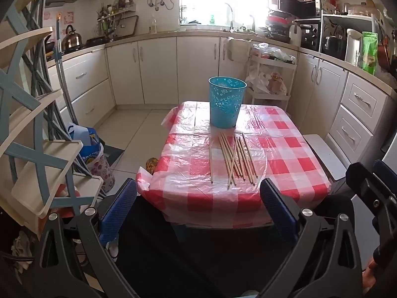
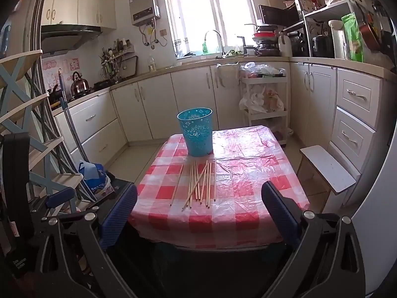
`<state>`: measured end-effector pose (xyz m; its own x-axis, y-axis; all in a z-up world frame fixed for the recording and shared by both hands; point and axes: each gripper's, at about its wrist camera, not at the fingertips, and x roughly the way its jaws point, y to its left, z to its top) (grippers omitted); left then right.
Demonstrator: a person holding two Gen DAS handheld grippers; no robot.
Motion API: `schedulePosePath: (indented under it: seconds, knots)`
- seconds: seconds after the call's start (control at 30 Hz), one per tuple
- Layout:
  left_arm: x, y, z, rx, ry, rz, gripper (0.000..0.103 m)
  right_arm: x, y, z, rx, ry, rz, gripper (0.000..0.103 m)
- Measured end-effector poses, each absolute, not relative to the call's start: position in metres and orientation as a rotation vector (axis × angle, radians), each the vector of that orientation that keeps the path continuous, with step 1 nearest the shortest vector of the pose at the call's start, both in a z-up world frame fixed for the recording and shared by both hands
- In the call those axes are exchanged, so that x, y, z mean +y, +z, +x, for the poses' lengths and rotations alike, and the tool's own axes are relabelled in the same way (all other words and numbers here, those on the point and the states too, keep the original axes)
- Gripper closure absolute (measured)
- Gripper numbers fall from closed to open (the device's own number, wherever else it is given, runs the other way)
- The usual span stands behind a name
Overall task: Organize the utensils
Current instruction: 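Move both open tools toward the wooden sticks on the checked table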
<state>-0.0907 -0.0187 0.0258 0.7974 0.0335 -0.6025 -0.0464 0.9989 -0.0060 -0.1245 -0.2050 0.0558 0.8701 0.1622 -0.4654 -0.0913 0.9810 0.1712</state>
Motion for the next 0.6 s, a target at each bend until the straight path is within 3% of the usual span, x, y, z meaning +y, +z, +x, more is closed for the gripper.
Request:
schedulePosePath:
  seconds: [0.6]
  knots:
    - [-0.0119,0.0294,-0.0935,0.626,0.06,-0.049,0.008,-0.2032,0.0586,-0.1278,0.482,0.153,0.148,0.007]
